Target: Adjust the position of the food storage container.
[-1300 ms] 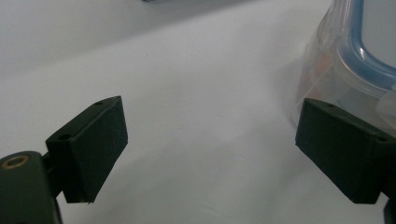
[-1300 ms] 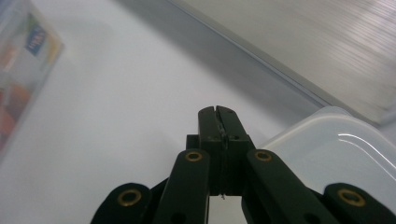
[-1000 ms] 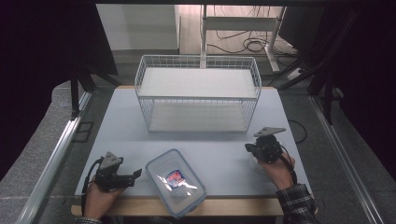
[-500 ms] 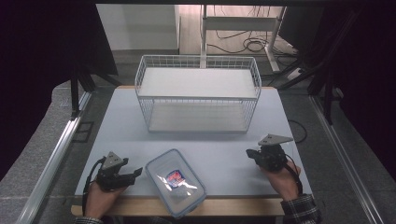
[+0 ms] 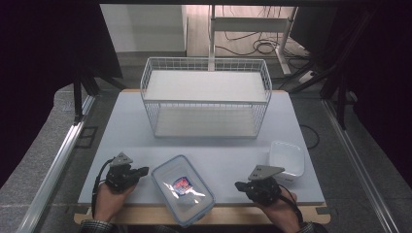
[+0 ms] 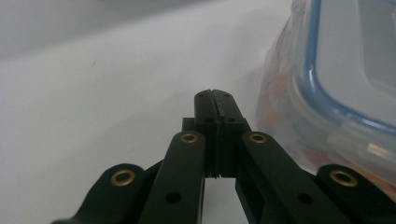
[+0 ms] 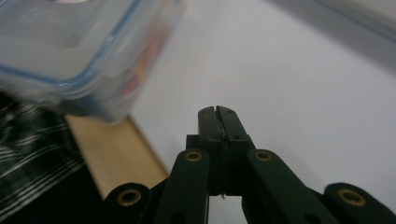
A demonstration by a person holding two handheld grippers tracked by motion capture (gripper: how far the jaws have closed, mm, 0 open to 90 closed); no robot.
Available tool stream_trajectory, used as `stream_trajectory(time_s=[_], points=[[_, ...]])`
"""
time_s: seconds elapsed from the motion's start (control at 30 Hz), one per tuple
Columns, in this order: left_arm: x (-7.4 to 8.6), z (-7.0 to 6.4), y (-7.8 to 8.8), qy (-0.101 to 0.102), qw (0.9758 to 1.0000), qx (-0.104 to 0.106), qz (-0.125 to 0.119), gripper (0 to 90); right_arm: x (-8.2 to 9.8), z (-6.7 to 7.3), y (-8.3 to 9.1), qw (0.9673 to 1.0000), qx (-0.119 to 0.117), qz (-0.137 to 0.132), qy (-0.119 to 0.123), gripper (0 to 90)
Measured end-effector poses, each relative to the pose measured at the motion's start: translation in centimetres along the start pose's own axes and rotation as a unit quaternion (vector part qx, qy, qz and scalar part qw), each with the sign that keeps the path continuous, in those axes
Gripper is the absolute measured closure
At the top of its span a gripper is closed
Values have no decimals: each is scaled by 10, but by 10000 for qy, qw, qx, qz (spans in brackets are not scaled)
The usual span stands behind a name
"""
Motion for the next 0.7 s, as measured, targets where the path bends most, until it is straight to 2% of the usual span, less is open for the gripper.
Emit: stream_trajectory(time_s=[0.07, 0.1, 0.17, 0.27, 0.4, 0.47, 0.5, 0.63, 0.7], points=[[-3, -2, -5, -90, 10000, 5, 21, 900, 3, 12, -3, 9999, -160, 55, 32, 893], [-6, -2, -9, -157, 9999, -5, 35, 900, 5, 22, -6, 9994, -317, 94, 64, 893], [-7, -3, -11, -157, 9999, 20, 36, 900, 5, 26, -7, 9992, -385, 96, 51, 893], [-9, -4, -13, -149, 9999, 83, 16, 900, 7, 43, -11, 9977, -659, 148, 73, 893], [-9, -8, -15, -156, 9997, 177, 66, 900, 7, 66, -18, 9941, -1046, 251, 117, 892], [-8, -11, -17, -172, 9995, 267, 89, 900, 6, 73, -22, 9929, -1148, 274, 162, 891], [-8, -13, -17, -201, 9992, 334, 121, 900, 5, 75, -24, 9928, -1158, 275, 165, 891], [-9, -15, -17, -225, 9994, 203, 186, 900, 1, 75, -29, 9917, -1242, 316, 103, 893], [-8, -15, -17, -175, 9994, 207, 211, 900, 1, 71, -30, 9929, -1153, 288, 66, 893]])
Point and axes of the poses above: each handheld gripper's, and its own axes: y roughly backward along the jaws, x roughly out of its underside, z roughly to its left, the point moved 8 cm from there along -y, roughly forward along the jaws, and after that the axes turned 3 degrees about x, right-handed, at the moved point
